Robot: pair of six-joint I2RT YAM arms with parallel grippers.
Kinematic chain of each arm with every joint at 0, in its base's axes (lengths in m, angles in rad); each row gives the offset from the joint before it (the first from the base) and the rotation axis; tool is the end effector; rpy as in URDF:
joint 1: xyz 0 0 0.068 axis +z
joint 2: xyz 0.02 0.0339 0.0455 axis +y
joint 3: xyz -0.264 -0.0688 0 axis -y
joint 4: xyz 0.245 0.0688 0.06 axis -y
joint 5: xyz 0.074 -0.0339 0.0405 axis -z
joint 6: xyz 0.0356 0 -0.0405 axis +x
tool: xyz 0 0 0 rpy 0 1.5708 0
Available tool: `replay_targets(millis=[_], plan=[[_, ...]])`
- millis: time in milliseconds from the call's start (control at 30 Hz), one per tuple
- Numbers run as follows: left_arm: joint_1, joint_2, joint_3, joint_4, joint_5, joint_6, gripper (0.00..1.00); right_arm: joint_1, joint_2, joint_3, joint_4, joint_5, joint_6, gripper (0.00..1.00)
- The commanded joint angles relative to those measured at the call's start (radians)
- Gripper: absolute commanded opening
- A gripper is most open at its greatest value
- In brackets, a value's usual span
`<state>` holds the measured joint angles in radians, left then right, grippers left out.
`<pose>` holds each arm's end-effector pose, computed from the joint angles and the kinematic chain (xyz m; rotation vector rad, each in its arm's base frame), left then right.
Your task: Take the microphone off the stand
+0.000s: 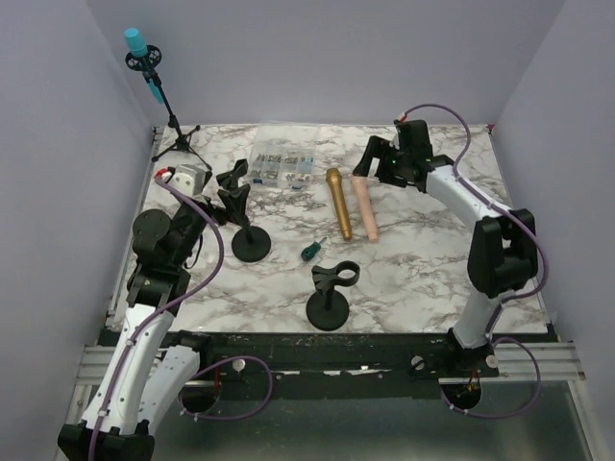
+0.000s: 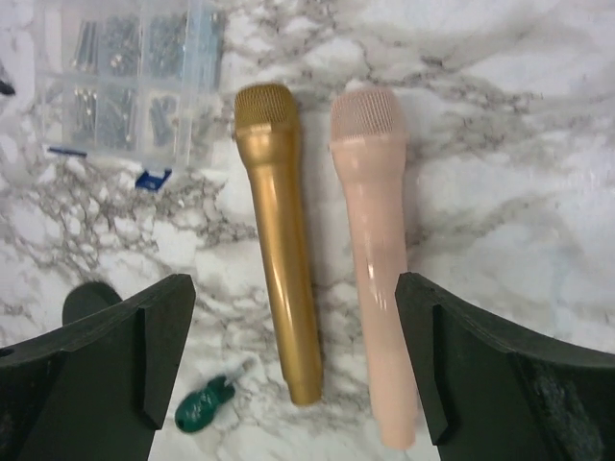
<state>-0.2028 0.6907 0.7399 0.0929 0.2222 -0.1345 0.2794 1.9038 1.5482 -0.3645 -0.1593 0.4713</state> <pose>0.1609 -0.0411 0.3691 0.2335 1.4276 -0.4355 0.4203 0.1265 0.2620 0.1403 2.3424 0.5636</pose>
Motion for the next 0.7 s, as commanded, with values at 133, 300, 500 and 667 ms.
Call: replay_targets(millis=[133, 300, 500, 667], plan=[[0.023, 0.037, 0.223, -0.260, 0.006, -0.205, 0.87, -0.006, -0.280, -0.387, 0.188, -0.150, -0.006, 0.94], [0.059, 0.086, 0.336, -0.405, -0.023, -0.459, 0.96, -0.006, -0.405, -0.517, 0.223, -0.160, -0.027, 0.94], [0.104, 0.115, 0.329, -0.499, 0.013, -0.798, 0.92, -0.006, -0.523, -0.585, 0.265, -0.183, -0.040, 0.95], [0.149, 0.119, 0.219, -0.398, 0.111, -1.023, 0.89, -0.007, -0.595, -0.651, 0.316, -0.146, -0.034, 0.95]])
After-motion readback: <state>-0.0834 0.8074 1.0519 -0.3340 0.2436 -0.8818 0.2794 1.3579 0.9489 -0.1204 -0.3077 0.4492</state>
